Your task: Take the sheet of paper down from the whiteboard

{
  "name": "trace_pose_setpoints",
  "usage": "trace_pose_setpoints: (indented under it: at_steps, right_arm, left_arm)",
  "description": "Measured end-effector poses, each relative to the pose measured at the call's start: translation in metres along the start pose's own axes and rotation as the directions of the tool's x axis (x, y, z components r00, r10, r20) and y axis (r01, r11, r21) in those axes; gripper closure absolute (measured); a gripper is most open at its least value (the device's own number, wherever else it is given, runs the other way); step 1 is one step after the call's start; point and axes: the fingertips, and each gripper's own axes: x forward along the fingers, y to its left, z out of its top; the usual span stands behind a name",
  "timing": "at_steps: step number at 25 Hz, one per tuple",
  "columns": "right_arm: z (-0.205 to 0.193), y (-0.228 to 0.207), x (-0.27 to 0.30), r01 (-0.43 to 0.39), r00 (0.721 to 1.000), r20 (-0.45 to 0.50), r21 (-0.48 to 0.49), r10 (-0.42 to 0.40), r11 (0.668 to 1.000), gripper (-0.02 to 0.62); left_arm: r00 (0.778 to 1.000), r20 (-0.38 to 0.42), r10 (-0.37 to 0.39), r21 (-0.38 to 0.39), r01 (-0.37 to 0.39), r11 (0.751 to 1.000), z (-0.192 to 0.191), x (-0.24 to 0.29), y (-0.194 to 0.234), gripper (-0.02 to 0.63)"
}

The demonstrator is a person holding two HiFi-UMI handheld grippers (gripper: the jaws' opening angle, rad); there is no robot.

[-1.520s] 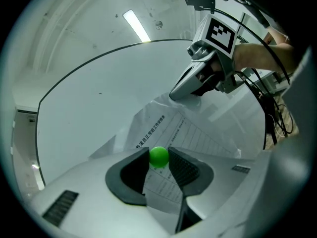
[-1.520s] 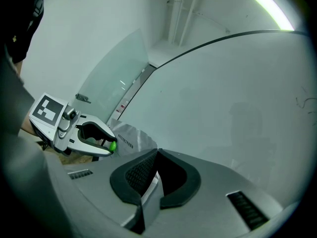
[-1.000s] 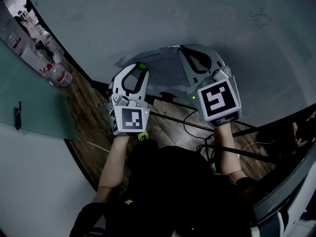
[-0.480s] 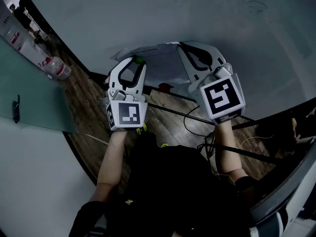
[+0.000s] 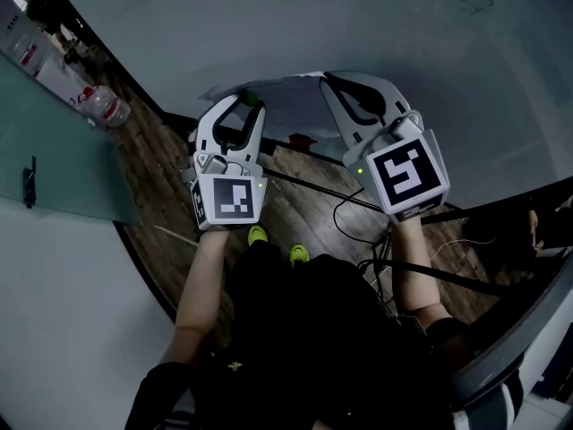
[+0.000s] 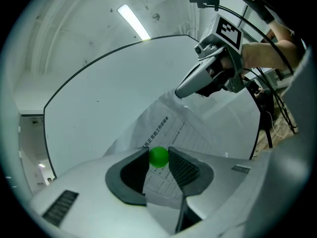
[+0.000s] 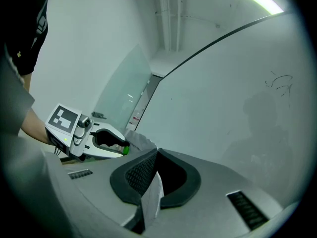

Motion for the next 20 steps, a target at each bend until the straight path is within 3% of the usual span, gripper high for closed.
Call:
trace_pose_setpoints:
  at_steps: [20]
  right_arm:
    - [0.022,0.062,-0.026,0.007,1.0,-0.024,0.054,-0.006,0.999,0.583]
  left_arm:
    - [0.997,0.049,-0.06,-0.023,0.061,0.998,0.0,-0.056,0.0,0.463]
